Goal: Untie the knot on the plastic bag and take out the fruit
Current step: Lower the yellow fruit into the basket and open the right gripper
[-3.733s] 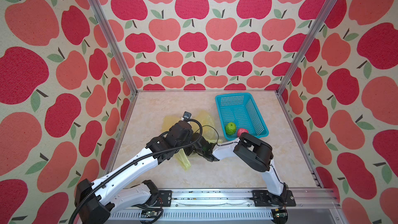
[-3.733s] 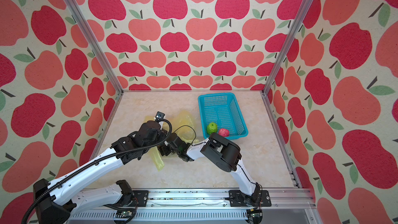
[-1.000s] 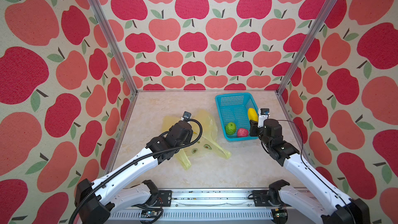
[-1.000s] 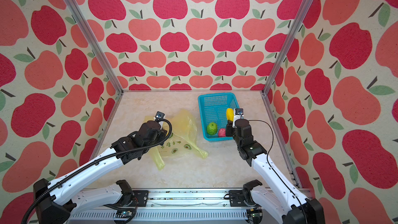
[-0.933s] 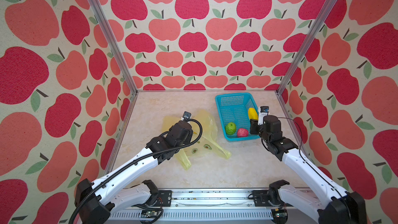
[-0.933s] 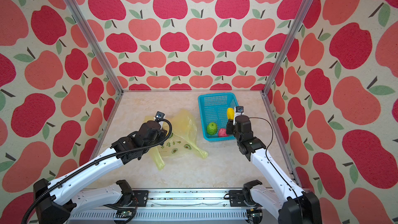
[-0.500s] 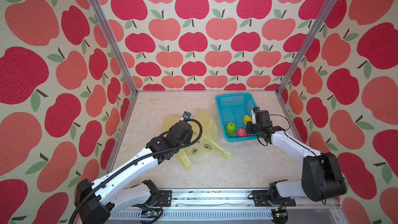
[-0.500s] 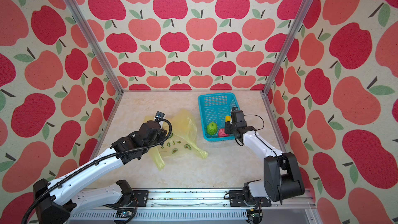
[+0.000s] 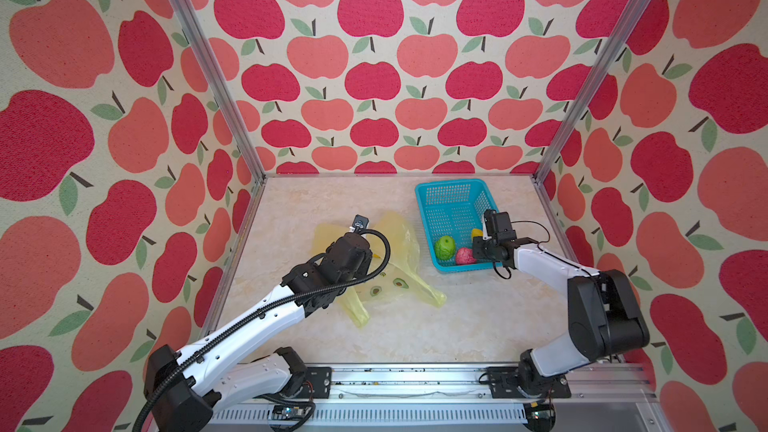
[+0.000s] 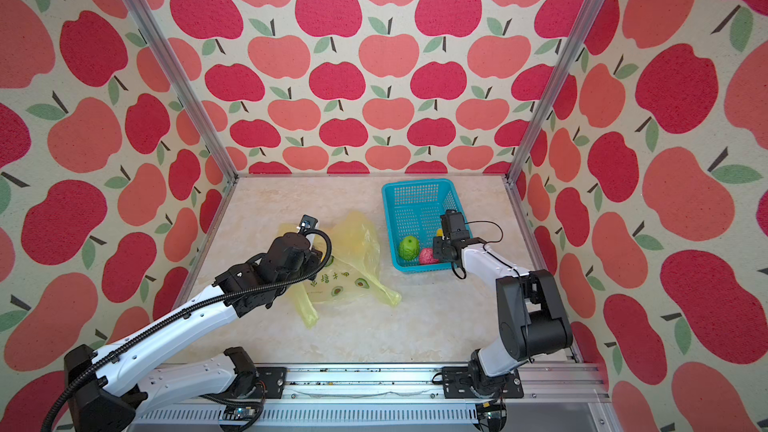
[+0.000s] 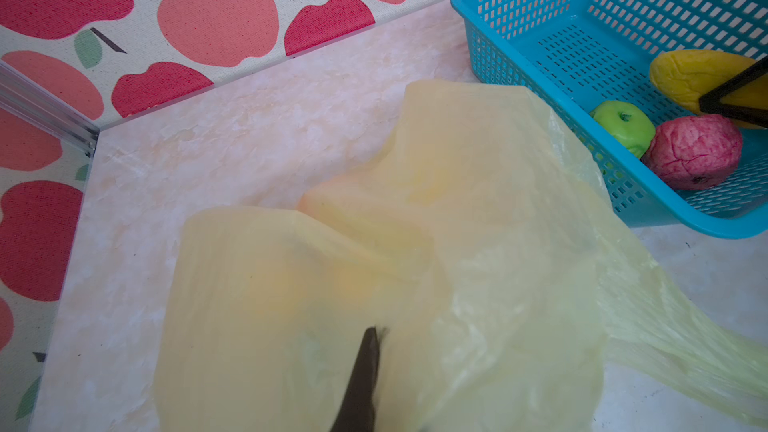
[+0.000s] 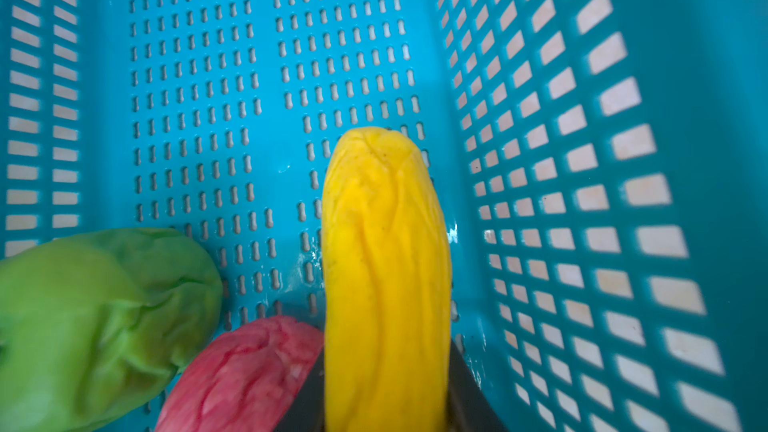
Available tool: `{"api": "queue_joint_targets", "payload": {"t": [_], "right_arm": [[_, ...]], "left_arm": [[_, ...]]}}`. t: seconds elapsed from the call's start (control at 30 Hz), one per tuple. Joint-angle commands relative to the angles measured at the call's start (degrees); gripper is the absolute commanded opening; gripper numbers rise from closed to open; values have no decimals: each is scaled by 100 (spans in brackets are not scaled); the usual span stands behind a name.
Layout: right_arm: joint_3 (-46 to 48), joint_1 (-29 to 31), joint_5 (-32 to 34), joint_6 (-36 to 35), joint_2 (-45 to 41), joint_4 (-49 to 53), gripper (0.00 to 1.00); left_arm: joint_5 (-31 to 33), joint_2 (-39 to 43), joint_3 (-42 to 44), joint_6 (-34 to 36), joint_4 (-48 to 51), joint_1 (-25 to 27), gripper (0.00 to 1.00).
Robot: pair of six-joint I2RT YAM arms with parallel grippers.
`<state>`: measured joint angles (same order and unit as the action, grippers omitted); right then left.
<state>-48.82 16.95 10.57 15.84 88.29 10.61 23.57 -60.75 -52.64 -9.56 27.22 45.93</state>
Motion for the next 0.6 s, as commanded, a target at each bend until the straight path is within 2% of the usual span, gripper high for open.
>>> {"api": "queue_joint_targets", "payload": {"t": [0.0,0.27,0.4,0.57], "right_arm": [[-87,-159,-62,130,45,-32,36],[159,-297,-168,245,-149,-276,55],[316,-294,-206,254,-332,-393,70],[642,-291,-134,275,-714,-662,79]], "left_arm": [[51,84,10,-46,118,-14,0],[56,173,53,-46,75,-3,0],[20,122,23,-55,99,-4,0],[78,156,59,-46,65,-5,0]]}}
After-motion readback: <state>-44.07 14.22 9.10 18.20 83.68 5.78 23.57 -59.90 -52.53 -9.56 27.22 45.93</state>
